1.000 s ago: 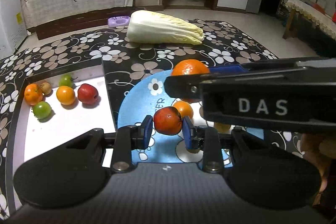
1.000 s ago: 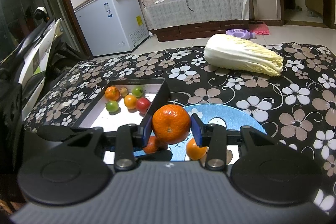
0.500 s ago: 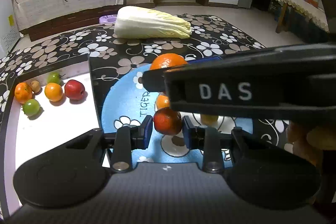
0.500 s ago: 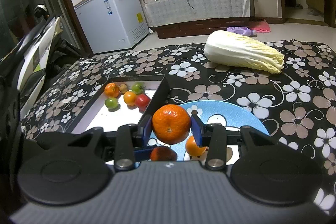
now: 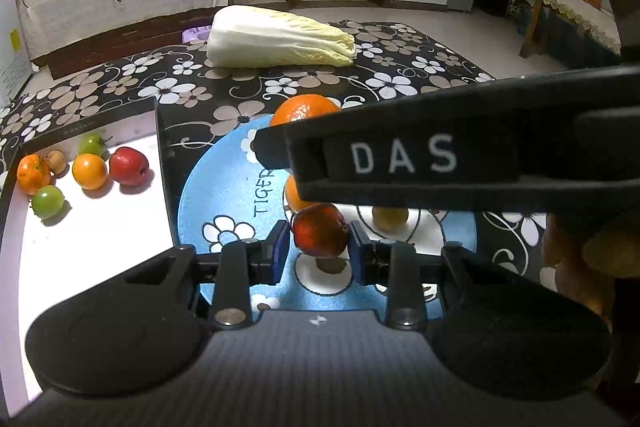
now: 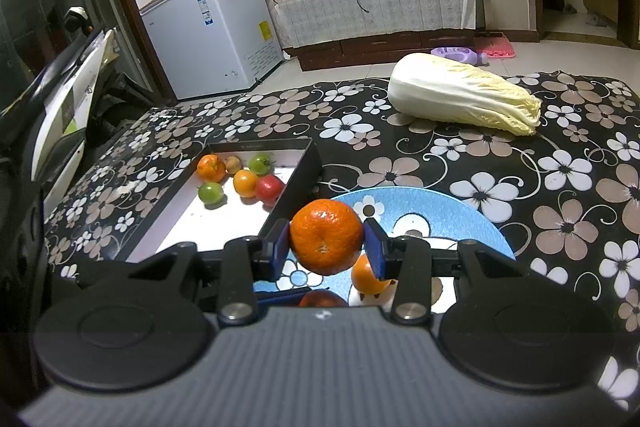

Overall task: Organize fruits
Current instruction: 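Carry the red apple to the plate with the left tool while the right holds the mandarin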

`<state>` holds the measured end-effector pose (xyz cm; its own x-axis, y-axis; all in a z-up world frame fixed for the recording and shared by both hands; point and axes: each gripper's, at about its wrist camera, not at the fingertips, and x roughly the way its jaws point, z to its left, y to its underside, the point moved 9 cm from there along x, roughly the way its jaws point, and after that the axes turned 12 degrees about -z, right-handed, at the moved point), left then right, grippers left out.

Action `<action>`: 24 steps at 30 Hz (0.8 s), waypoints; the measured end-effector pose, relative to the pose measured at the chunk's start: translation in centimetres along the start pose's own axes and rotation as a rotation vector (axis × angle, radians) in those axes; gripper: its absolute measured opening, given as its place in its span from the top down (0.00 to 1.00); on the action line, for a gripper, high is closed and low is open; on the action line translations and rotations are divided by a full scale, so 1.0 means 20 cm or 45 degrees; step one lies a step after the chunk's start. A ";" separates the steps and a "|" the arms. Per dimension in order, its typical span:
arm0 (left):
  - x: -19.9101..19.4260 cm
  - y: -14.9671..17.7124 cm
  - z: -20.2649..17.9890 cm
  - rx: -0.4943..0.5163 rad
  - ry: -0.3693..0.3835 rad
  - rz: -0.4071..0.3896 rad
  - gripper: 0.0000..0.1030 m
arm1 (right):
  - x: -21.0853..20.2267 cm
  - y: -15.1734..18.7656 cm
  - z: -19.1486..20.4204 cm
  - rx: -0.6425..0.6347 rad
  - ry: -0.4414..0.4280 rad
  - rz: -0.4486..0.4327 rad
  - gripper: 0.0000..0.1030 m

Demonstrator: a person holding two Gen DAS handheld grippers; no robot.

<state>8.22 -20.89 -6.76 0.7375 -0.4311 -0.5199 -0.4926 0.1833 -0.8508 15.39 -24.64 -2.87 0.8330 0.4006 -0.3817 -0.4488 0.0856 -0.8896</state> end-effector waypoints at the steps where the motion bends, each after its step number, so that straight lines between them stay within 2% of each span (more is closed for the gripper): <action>1: 0.00 0.00 -0.01 0.004 0.008 -0.002 0.65 | 0.00 0.00 0.00 0.000 0.000 0.001 0.58; 11: -0.03 -0.02 -0.05 0.010 0.068 -0.024 0.64 | 0.00 0.00 0.00 0.001 0.001 0.005 0.58; 15: -0.05 -0.02 -0.06 0.024 0.077 -0.040 0.52 | 0.01 0.01 0.00 0.001 -0.001 0.012 0.58; 24: -0.08 -0.02 -0.05 0.030 0.092 -0.044 0.52 | 0.02 0.01 -0.01 0.010 0.006 0.012 0.58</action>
<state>6.78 -21.14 -5.53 0.7182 -0.4996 -0.4843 -0.4560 0.1878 -0.8700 15.71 -24.71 -3.26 0.8303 0.3968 -0.3914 -0.4592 0.0893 -0.8838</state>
